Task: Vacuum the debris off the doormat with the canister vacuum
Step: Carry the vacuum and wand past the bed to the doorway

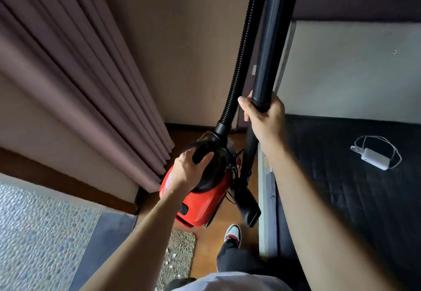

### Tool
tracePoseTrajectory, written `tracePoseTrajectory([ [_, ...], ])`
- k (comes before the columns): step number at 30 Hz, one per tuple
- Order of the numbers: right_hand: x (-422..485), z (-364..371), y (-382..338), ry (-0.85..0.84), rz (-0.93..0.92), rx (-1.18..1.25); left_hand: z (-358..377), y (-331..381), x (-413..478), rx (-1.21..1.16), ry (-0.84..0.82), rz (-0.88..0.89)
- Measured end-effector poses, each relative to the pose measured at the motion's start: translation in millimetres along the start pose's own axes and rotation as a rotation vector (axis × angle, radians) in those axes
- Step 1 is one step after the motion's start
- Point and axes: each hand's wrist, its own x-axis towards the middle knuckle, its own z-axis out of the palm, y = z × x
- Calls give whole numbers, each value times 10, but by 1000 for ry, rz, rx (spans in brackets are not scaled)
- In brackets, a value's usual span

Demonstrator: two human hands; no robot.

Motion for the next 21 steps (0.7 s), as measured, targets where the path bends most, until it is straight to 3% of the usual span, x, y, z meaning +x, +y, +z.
tracePoseTrajectory([
  [8,1067,1,237,-63,1,79,185,323,866,-4,56,-7],
  [21,1658,326,546,-84,45,101,218,165,1604,-16,42,-56],
])
